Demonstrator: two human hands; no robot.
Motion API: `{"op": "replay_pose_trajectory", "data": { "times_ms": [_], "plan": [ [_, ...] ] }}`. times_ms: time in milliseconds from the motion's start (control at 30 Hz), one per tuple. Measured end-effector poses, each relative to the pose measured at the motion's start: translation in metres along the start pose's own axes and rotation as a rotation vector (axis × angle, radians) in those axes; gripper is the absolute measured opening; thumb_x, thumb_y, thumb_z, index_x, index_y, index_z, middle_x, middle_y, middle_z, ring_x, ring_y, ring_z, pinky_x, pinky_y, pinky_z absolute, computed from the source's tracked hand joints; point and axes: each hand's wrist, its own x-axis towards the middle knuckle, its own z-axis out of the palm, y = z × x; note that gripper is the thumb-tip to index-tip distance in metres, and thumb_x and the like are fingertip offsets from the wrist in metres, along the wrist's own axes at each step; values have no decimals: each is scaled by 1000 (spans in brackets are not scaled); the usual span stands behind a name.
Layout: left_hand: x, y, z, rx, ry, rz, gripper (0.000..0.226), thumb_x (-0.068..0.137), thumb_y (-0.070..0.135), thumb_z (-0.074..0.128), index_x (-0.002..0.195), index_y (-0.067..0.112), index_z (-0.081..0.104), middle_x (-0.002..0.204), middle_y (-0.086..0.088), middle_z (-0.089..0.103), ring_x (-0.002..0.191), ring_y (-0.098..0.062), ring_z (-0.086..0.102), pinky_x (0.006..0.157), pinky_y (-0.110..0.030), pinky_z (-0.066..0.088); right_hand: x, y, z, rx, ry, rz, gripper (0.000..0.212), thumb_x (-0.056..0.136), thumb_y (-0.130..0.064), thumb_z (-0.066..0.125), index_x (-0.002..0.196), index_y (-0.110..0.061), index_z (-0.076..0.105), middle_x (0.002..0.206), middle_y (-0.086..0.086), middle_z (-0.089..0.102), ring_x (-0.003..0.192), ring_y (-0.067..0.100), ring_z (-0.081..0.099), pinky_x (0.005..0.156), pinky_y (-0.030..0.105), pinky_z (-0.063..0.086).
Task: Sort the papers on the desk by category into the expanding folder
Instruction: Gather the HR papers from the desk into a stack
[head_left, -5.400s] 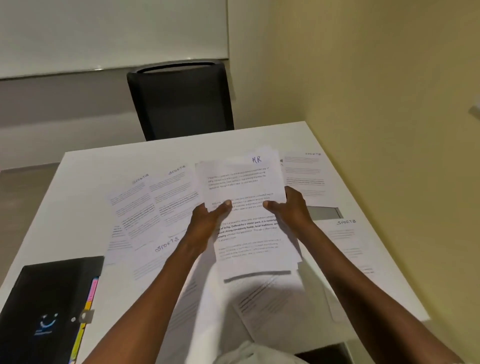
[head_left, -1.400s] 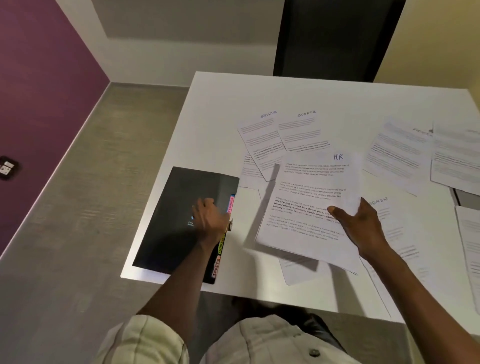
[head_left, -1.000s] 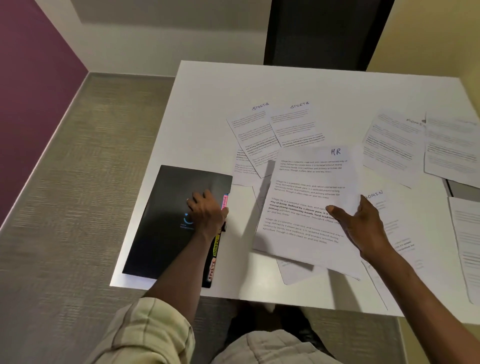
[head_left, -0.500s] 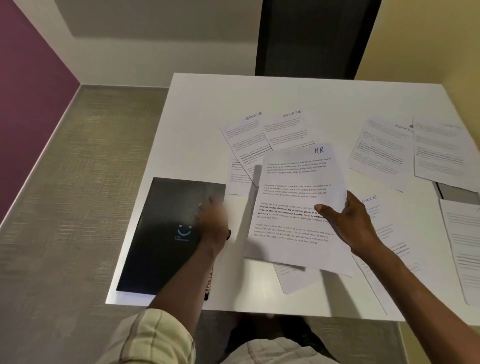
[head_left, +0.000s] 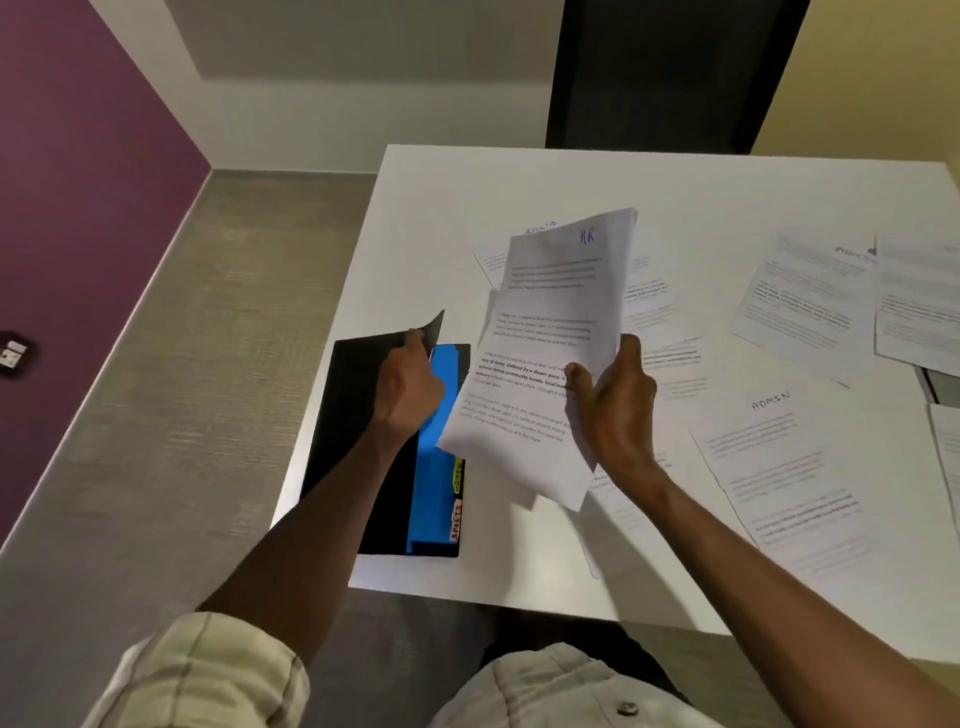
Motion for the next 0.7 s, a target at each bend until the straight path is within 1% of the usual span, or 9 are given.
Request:
{"op": "replay_pose_trajectory", "data": {
  "times_ms": [67, 167, 200, 267, 333, 433, 533, 633, 700],
  "plan": [
    [3, 0, -10, -63, -9, -33, 48, 84, 2, 65, 128, 5, 46, 105, -13, 65, 90, -28, 66, 68, -34, 56, -3, -13, 16, -6, -16, -9, 31, 95, -11, 57, 123, -3, 44, 90, -9, 52, 67, 2, 48, 48, 4, 39],
    [4, -1, -21, -151, 1, -58, 51, 82, 3, 66, 128, 7, 46, 111, -13, 64, 96, -29, 64, 73, -36, 56, -12, -20, 40, -58, -83, -10, 28, 96, -12, 53, 120, -4, 42, 90, -2, 56, 77, 20, 59, 53, 17, 40],
    [4, -1, -25, -157, 12, -63, 52, 81, 4, 67, 128, 8, 46, 112, -13, 64, 98, -29, 64, 74, -35, 54, -15, -20, 48, -83, -117, -2, 25, 96, -13, 52, 118, -6, 42, 93, 2, 58, 77, 21, 59, 52, 18, 38],
    [5, -1, -32, -151, 32, -65, 55, 81, 7, 68, 131, 9, 45, 116, -12, 64, 100, -27, 63, 72, -30, 48, -22, -17, 62, -122, -187, 14, 21, 97, -13, 50, 114, -10, 40, 103, 6, 61, 70, 13, 53, 46, 12, 32],
    [8, -3, -39, -168, 40, -78, 59, 83, 10, 70, 135, 10, 43, 118, -10, 65, 98, -24, 62, 71, -27, 44, -28, -17, 71, -138, -228, 12, 19, 98, -14, 49, 113, -12, 38, 107, 6, 62, 65, 7, 49, 46, 14, 33],
    [13, -8, -49, -180, 50, -87, 66, 80, 13, 72, 139, 12, 42, 119, -11, 66, 106, -27, 63, 77, -29, 47, -29, -25, 73, -158, -210, -37, 23, 98, -15, 47, 119, -12, 39, 99, 7, 63, 68, 14, 49, 50, 24, 37],
    [15, -15, -57, -188, 55, -92, 70, 78, 14, 72, 141, 15, 43, 118, -11, 67, 108, -28, 63, 83, -32, 49, -20, -33, 71, -187, -149, -149, 23, 99, -14, 42, 121, -13, 40, 81, 0, 56, 61, 15, 46, 58, 30, 38],
    [15, -17, -63, -207, 49, -91, 68, 78, 12, 72, 140, 15, 43, 111, -8, 70, 101, -25, 64, 78, -29, 48, -11, -36, 69, -200, -119, -211, 17, 99, -13, 40, 116, -13, 40, 77, -2, 55, 60, 18, 54, 52, 32, 45],
    [13, -18, -66, -224, 48, -89, 67, 78, 11, 71, 139, 14, 43, 100, -6, 70, 92, -22, 64, 78, -31, 51, -9, -38, 69, -179, -145, -215, 14, 100, -13, 40, 114, -12, 40, 80, -1, 56, 59, 11, 52, 47, 25, 41]
  ]
}}
